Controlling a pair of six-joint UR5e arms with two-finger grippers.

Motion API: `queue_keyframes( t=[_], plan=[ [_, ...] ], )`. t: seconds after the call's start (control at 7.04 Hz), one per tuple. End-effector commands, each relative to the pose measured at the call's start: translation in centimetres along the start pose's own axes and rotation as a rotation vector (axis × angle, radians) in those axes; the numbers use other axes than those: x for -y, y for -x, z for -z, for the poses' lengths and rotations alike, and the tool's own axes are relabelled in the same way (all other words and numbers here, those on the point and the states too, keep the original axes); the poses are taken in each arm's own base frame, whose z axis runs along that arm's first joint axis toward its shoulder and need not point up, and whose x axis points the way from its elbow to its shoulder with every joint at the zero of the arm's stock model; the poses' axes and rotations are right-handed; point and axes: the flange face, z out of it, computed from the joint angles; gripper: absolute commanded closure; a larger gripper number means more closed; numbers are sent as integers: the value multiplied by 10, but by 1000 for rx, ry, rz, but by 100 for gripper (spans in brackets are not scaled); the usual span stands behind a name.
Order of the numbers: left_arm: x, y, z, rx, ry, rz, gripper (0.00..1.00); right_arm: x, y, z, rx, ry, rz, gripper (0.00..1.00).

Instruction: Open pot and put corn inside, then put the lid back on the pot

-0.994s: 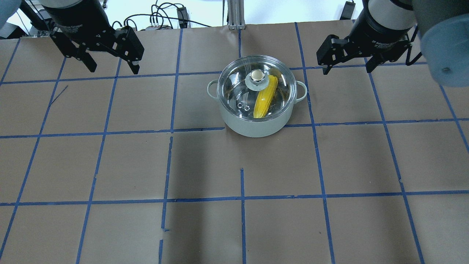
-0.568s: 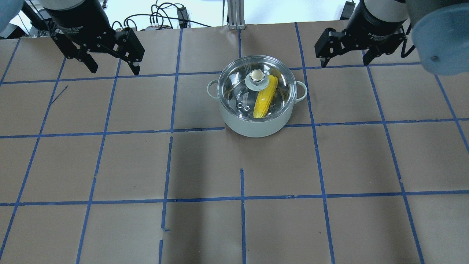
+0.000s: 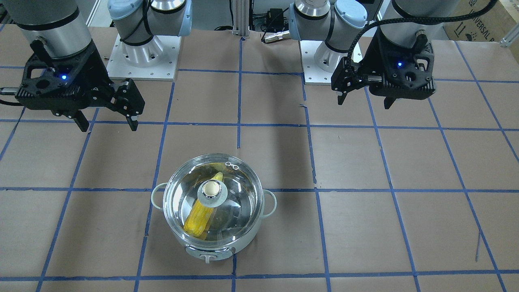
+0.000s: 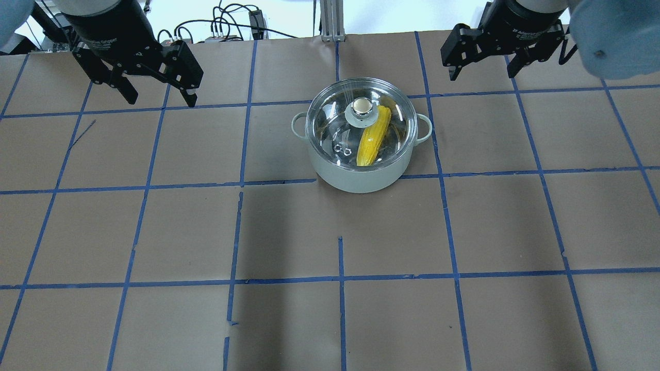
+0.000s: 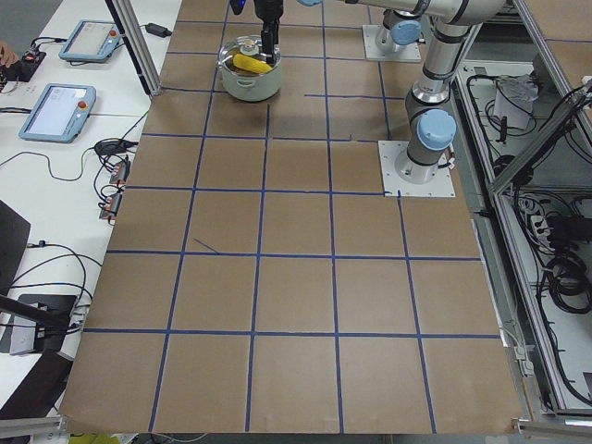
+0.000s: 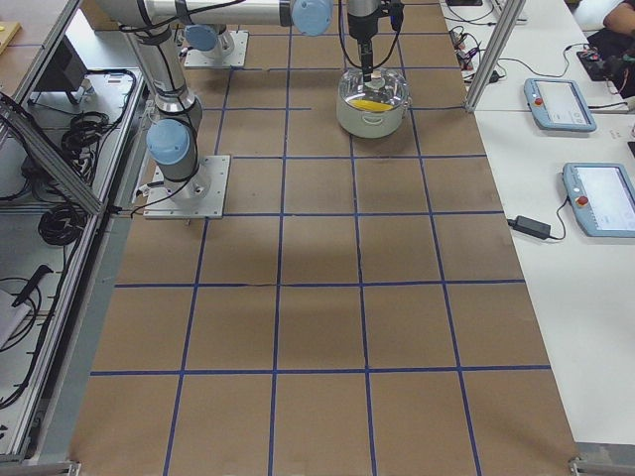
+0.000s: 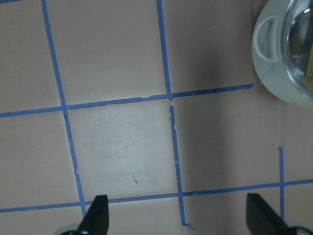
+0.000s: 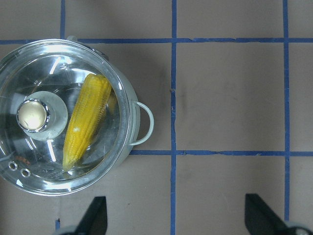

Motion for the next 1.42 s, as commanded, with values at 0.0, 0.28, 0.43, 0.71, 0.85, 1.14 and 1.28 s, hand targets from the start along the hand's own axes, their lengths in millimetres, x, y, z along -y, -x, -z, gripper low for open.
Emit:
queue_keyframes(
  t=[0.0, 0.28, 0.43, 0.71, 0.85, 1.14, 1.28],
  plan=[
    [-1, 0, 0, -2, 2, 3, 0, 0, 0, -7, 0, 13, -2, 1],
    [-1, -1, -7, -6, 13, -9, 0, 2, 0, -2, 0, 2, 0, 1],
    [-11, -2, -5, -5, 8, -8, 0, 3, 0, 2, 0, -4, 0, 1],
    [-13, 5, -8, -3, -8, -1, 0, -8, 0, 9, 1, 127, -4, 1],
    [-12, 5, -9, -2, -10, -2, 0, -8, 0, 14, 1, 142, -5, 1],
    [-12, 5, -9, -2, -11, 1, 0, -9, 0, 15, 0, 154, -5, 1],
    [-12, 5, -9, -2, -13, -1, 0, -11, 0, 14, 0, 165, -6, 1]
  ],
)
